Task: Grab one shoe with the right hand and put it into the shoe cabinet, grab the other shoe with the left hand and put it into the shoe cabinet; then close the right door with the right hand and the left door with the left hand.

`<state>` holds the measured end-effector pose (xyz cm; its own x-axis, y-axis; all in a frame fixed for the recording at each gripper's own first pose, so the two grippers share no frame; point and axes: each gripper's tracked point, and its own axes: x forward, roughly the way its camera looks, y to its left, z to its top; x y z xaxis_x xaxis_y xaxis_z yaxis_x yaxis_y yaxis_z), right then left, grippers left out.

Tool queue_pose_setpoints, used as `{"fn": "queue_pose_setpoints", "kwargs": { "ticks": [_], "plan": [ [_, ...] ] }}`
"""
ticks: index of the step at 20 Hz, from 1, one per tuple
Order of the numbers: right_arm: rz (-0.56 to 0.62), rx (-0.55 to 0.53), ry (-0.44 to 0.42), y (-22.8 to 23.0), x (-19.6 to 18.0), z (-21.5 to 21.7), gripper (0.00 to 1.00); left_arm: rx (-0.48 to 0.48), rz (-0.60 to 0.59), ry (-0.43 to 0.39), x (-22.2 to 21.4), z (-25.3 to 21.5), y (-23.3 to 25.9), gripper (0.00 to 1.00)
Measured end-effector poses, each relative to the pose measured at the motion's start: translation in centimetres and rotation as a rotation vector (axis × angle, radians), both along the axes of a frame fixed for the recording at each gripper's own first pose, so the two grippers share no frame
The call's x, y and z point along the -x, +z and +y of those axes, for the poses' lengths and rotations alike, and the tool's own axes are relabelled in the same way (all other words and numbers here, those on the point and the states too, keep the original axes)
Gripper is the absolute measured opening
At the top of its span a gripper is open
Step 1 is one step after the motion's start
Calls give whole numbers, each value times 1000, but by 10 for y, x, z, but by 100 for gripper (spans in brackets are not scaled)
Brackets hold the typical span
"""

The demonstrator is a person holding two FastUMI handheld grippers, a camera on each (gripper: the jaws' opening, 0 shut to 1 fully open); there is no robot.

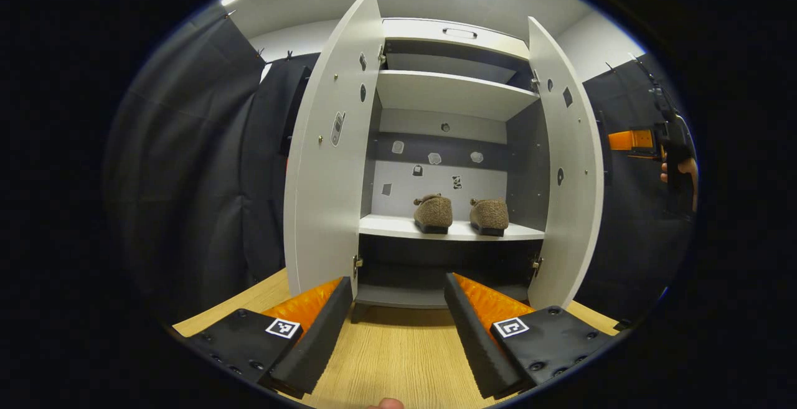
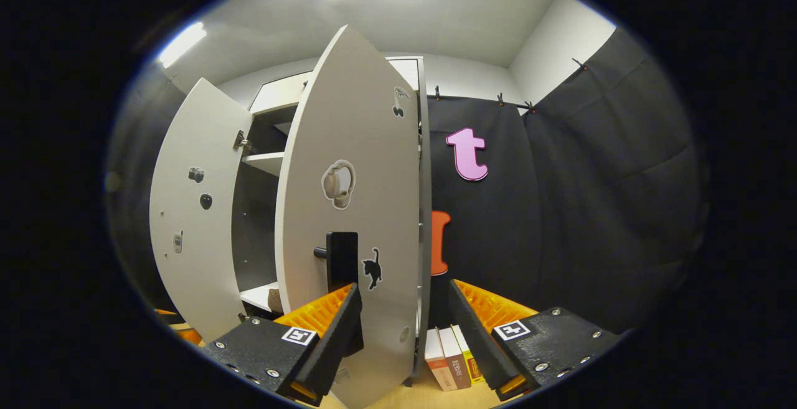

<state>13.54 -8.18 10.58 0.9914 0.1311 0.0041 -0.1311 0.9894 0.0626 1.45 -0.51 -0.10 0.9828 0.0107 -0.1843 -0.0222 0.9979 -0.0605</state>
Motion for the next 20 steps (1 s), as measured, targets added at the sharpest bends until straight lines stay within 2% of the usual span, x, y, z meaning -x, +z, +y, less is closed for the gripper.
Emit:
{"fn": "queue_pose_setpoints", "kwargs": {
  "ticks": [5, 6, 7, 16, 20],
  "plan": [
    [-6, 39, 63, 0, -5, 13, 89, -10, 1, 1, -2, 4, -1, 97],
    [-2, 32, 73, -2, -6, 15, 84, -12, -2, 3, -3, 5, 0, 97],
    [2, 28, 84, -3, -8, 21, 90, -13, -4, 7, -3, 6, 0, 97],
    [32, -8, 184, -24, -32, 84, 92, -36, -5, 42, 0, 22, 1, 97],
    [47, -10, 195, -33, -45, 102, 91, -48, -12, 38, -2, 24, 3, 97]
  ]
}}
